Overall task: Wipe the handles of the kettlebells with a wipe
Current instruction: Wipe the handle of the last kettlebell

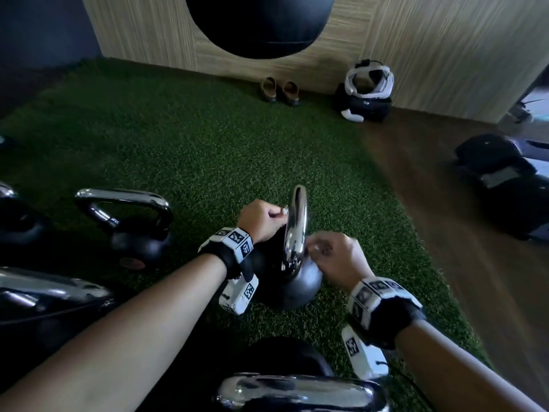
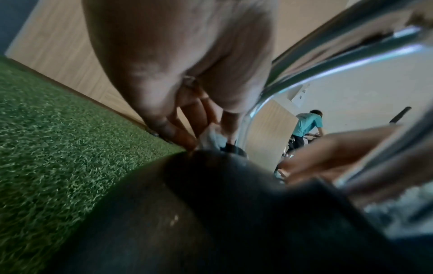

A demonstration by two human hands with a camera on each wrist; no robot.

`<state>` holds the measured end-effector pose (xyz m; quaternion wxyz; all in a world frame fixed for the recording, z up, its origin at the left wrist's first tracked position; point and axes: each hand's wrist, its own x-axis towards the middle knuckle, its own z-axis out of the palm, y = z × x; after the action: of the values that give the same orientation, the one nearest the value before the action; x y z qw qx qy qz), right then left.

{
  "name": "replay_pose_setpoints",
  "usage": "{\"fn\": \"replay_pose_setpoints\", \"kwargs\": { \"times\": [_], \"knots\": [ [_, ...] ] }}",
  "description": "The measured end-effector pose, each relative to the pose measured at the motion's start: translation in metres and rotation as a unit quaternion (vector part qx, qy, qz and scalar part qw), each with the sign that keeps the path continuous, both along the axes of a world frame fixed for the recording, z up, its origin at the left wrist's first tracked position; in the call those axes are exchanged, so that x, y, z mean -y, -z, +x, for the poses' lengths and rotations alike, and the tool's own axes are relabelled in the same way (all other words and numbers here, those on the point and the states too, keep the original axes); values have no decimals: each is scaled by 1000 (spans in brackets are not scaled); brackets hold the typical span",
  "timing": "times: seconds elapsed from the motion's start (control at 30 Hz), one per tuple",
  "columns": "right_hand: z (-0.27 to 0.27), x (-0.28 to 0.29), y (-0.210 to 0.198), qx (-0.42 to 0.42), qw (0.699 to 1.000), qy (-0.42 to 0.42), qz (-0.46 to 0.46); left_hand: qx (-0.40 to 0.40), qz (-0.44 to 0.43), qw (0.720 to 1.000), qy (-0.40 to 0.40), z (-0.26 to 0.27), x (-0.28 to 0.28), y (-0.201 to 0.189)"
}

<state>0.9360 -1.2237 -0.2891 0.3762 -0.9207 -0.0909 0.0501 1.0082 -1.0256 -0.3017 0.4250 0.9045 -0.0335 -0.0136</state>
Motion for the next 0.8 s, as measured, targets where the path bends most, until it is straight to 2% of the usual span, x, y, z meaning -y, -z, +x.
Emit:
{"fn": "replay_pose_setpoints", "kwargs": {
  "times": [0.07, 0.13, 0.17, 0.23, 0.33, 0.47, 0.6, 0.67, 0.8],
  "knots": [
    [26, -3, 22, -52, 998, -1, -41, -38, -13, 999, 22, 2, -2, -5],
    [49, -4, 60, -153, 988, 16, 15, -32, -2, 998, 50, -1, -4, -9],
    [61, 1, 89, -173, 983, 15, 51, -22, 7, 998, 59, -2, -6, -9],
    [67, 6, 111, -195, 976, 1, 99, -16, 27, 998, 59, -1, -5, -10],
    [50, -11, 81, -183, 976, 41, 113, -36, 26, 998, 45, 3, 1, -25],
    [31, -23, 54, -174, 975, 73, 116, -1, -45, 999, -27, 6, 2, -33],
    [29, -20, 53, -181, 975, 76, 109, -35, -42, 998, 31, 7, -2, -23],
    [30, -21, 54, -181, 974, 81, 109, -59, -90, 994, 24, 11, -3, -28],
    [30, -24, 56, -171, 973, 94, 124, -20, -204, 979, 1, 4, -4, -37]
  ]
}}
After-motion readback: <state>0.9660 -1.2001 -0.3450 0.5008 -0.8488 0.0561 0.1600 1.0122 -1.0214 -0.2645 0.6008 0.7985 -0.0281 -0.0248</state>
